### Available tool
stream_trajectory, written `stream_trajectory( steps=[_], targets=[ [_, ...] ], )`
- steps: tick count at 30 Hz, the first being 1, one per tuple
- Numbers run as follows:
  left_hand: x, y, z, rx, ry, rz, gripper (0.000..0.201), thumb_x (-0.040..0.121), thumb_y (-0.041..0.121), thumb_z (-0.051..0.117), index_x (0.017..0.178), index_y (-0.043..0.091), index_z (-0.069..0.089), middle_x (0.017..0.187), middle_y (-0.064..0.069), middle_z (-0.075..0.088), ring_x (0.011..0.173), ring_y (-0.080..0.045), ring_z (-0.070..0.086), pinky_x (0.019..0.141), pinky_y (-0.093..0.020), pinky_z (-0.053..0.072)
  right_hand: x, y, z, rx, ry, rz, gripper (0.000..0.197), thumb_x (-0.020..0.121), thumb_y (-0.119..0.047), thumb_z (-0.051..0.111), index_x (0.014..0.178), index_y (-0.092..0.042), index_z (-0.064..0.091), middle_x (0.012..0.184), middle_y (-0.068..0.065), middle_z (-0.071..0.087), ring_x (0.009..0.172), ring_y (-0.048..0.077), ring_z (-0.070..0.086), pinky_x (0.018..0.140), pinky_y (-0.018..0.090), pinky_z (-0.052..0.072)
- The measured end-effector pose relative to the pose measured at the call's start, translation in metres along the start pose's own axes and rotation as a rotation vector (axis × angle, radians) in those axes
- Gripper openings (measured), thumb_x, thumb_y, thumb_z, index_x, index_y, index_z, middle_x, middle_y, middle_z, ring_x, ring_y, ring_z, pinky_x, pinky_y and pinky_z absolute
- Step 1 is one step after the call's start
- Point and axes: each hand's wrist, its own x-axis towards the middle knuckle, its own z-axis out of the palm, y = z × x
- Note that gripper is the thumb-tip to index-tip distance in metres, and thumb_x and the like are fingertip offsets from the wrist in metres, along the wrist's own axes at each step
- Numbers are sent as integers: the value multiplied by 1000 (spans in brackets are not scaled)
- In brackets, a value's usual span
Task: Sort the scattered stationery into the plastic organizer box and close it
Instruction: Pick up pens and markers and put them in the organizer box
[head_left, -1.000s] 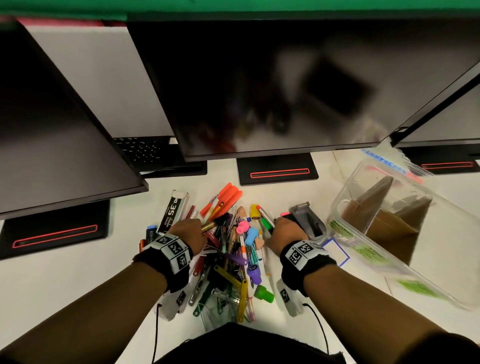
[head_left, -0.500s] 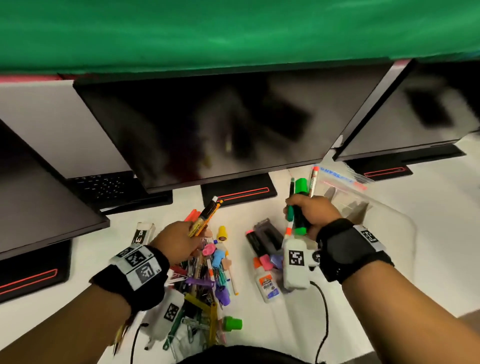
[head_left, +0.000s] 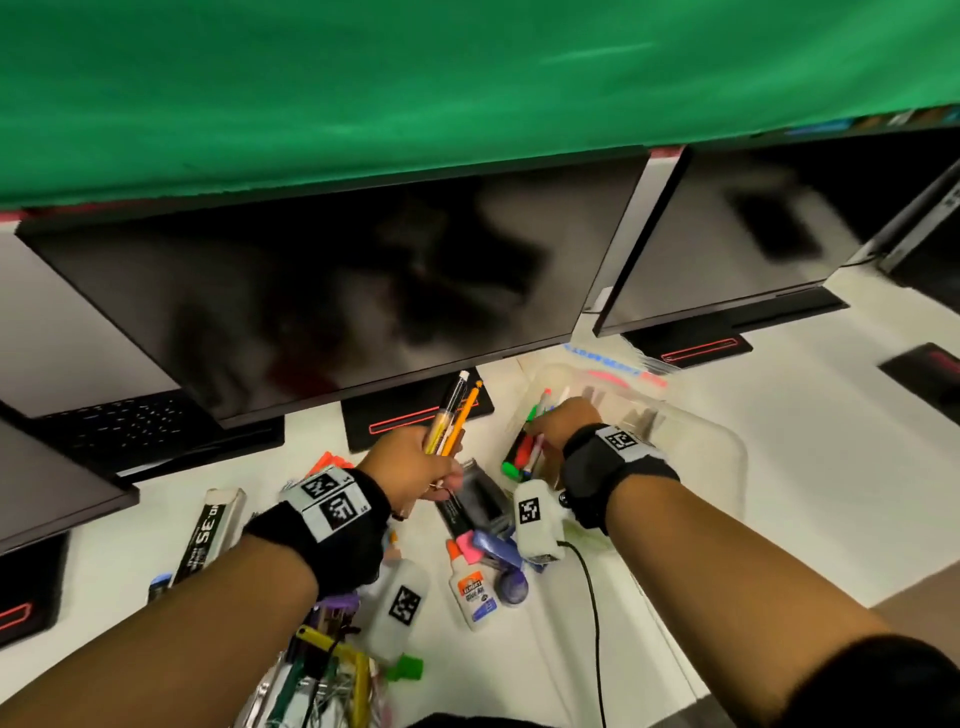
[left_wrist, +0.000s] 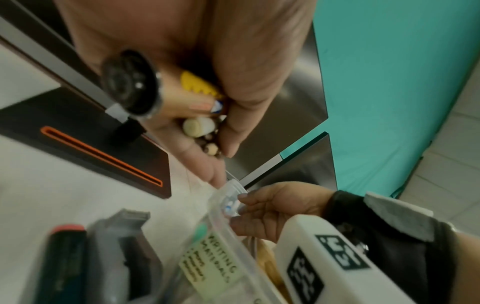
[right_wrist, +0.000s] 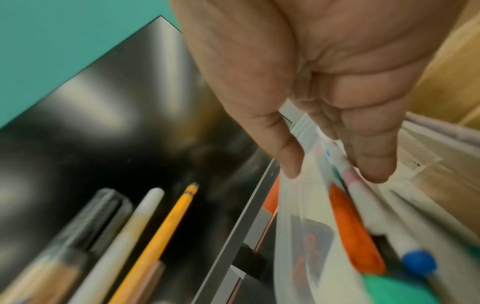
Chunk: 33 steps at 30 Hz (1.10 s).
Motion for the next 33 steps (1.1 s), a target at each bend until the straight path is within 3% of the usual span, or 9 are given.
stream_trajectory(
  steps=[7, 11, 15, 17, 20, 25, 27, 29, 33],
  targets=[
    [19, 14, 31, -89, -60, -54, 12, 84, -1, 63, 95, 2, 59, 84, -12, 68, 66, -14, 67, 58, -22, 58, -5, 40, -17, -26, -13, -202, 32, 80, -11, 63, 111, -3, 64, 115, 14, 65, 106, 31, 61, 96, 38, 49],
    [30, 24, 50, -93, -42, -55, 18, 87, -6, 57, 104, 2, 55, 79, -8, 62, 68, -15, 64, 54, -18, 55, -26, 78, -26, -338, -11, -489, 23, 79, -28, 60, 99, -19, 69, 103, 3, 70, 92, 22, 62, 87, 30, 49],
    [38, 28, 68, -130, -73, -66, 20, 86, -7, 57, 105, -1, 56, 80, -13, 63, 71, -21, 64, 55, -22, 55, -37, 103, -24, -618, -147, -632, 46, 72, -51, 53, 106, -23, 67, 112, -6, 64, 111, 17, 50, 106, 36, 33],
    [41, 27, 73, -135, -83, -78, 15, 85, -6, 60, 99, 1, 59, 82, -16, 65, 73, -23, 64, 57, -24, 56, -40, 104, -23, -413, -59, -716, 30, 79, -35, 59, 101, -18, 70, 105, -4, 65, 103, 14, 53, 101, 30, 40],
    [43, 29, 82, -113, -67, -54, 19, 84, -3, 62, 102, 0, 60, 83, -15, 66, 71, -21, 65, 51, -22, 56, -35, 95, -24, -110, 128, -640, 15, 86, -14, 60, 96, -13, 72, 88, -3, 62, 77, 8, 56, 71, 4, 39],
    [58, 37, 94, 101, 102, -26, 15, 83, 1, 62, 80, 14, 55, 86, -12, 66, 77, -24, 68, 75, -35, 60, -29, 97, -19, -451, -129, -665, 23, 83, -30, 63, 101, -16, 67, 95, -1, 64, 87, 16, 57, 74, 22, 46],
    [59, 38, 96, 318, 87, 4, 19, 82, 16, 65, 100, 15, 59, 107, -11, 67, 95, -28, 67, 89, -38, 55, -28, 107, -12, -630, -193, -682, 31, 85, -32, 59, 112, -17, 62, 110, 5, 64, 103, 24, 56, 87, 30, 46],
    [59, 34, 100, 452, 30, -5, 55, 85, 29, 63, 134, 14, 44, 130, -7, 58, 114, -25, 59, 99, -33, 47, -26, 115, -8, -725, -190, -722, 29, 90, -29, 51, 115, -17, 59, 112, 9, 66, 106, 28, 58, 90, 33, 43],
    [53, 26, 100, 468, 2, 33, 64, 88, 27, 60, 144, 17, 31, 142, -5, 47, 127, -20, 49, 105, -28, 38, -24, 122, -9, -730, -159, -797, 26, 93, -25, 45, 116, -21, 57, 109, 6, 68, 101, 28, 62, 93, 32, 42]
  ],
)
